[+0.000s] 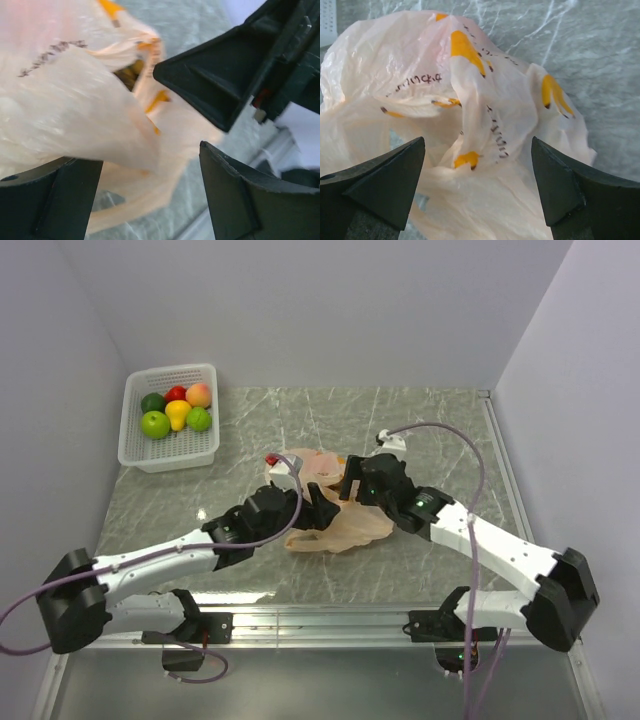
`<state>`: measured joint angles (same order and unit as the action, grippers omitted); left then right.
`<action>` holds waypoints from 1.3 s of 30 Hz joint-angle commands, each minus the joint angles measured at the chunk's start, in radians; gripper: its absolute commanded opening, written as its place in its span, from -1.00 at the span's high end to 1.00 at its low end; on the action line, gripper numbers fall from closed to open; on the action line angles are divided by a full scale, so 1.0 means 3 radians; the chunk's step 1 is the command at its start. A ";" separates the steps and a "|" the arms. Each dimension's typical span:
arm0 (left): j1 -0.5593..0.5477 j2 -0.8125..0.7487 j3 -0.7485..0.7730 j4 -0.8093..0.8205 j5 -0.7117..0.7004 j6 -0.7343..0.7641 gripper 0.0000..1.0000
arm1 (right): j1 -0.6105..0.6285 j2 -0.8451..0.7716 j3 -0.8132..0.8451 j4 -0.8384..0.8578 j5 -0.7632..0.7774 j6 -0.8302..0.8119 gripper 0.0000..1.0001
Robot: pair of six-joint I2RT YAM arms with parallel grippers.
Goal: Untie the knot of the plastic bag and take out the fruit
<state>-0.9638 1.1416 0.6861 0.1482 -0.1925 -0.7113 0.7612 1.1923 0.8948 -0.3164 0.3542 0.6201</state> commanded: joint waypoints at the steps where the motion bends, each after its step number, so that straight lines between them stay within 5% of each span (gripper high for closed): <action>1: 0.0017 0.0218 0.0014 0.0554 -0.0452 -0.0022 -0.63 | -0.0017 0.0249 0.0091 0.0257 -0.0025 0.0040 -0.85; 3: 0.0032 0.0311 0.0024 0.0656 -0.0483 -0.0022 -0.62 | -0.0113 0.0356 0.0030 0.0395 -0.0142 0.0060 -0.84; 6: 0.0078 0.0551 0.0075 0.0682 -0.0631 -0.0063 -0.64 | -0.0292 0.0408 -0.0170 0.0513 -0.0143 0.0142 -0.53; 10: 0.0200 0.0989 0.0228 0.0504 -0.0974 -0.0201 -0.67 | -0.0527 0.0260 -0.0364 0.0400 -0.0015 0.0096 0.67; 13: 0.0328 0.1272 0.0336 0.0238 -0.1229 -0.0334 -0.69 | -0.0676 0.0015 -0.0497 0.0309 0.0046 0.0025 1.00; 20: 0.0615 0.1278 0.0285 -0.0014 -0.1348 -0.0488 -0.70 | -0.0906 -0.0400 -0.0784 0.0353 -0.0279 -0.0205 1.00; 24: 0.0508 0.0549 0.0112 0.0114 -0.0904 -0.0238 -0.80 | -0.0896 -0.0456 -0.0774 0.0467 -0.0735 -0.0323 1.00; 30: 0.0273 0.0015 0.0284 -0.0309 -0.0565 -0.0748 -0.85 | -0.0865 -0.0691 -0.0758 0.0650 -0.1057 -0.0303 1.00; 33: 0.0247 -0.0047 0.0387 -0.0341 -0.0499 -0.0850 -0.79 | -0.0855 -0.0768 -0.0763 0.0743 -0.1145 -0.0272 1.00; 39: -0.0090 -0.0052 0.0678 -0.0376 -0.0463 -0.0774 -0.30 | -0.0845 -0.0830 -0.0692 0.0682 -0.1170 -0.0247 1.00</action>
<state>-0.9436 1.1305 0.8215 0.0406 -0.3508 -0.9379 0.4999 0.9649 0.6621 -0.1497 0.0280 0.5453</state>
